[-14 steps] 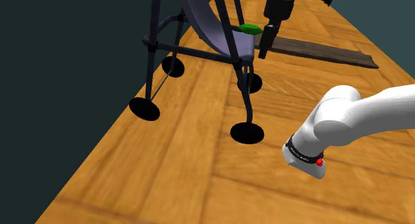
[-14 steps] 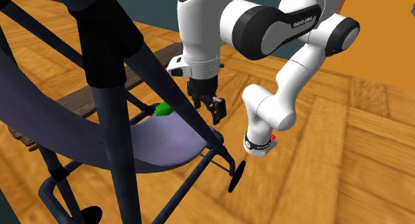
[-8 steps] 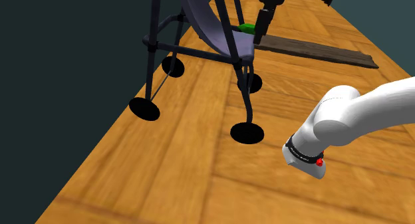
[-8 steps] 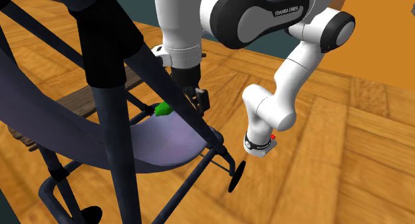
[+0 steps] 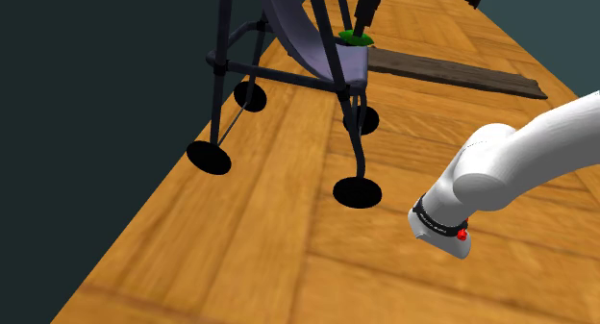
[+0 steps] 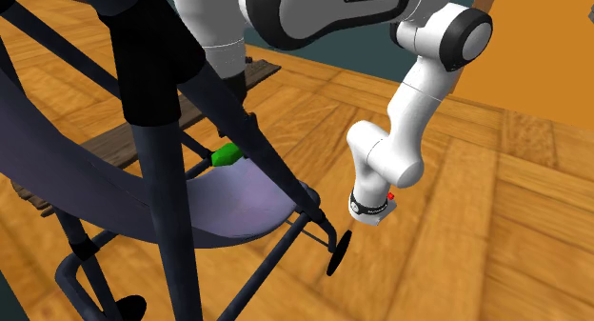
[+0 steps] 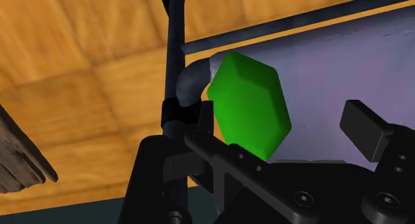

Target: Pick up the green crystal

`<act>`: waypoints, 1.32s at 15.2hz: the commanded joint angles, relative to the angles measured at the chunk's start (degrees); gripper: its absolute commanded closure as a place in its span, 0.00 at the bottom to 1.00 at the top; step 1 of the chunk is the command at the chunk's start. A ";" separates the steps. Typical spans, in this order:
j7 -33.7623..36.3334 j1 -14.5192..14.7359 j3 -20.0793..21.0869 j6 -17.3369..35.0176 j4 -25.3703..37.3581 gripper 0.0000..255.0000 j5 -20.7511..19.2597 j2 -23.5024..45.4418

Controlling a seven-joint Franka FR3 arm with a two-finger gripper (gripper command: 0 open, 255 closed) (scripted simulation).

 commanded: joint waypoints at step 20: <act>-0.16 0.00 -0.17 2.53 -2.76 1.00 -0.09 -0.36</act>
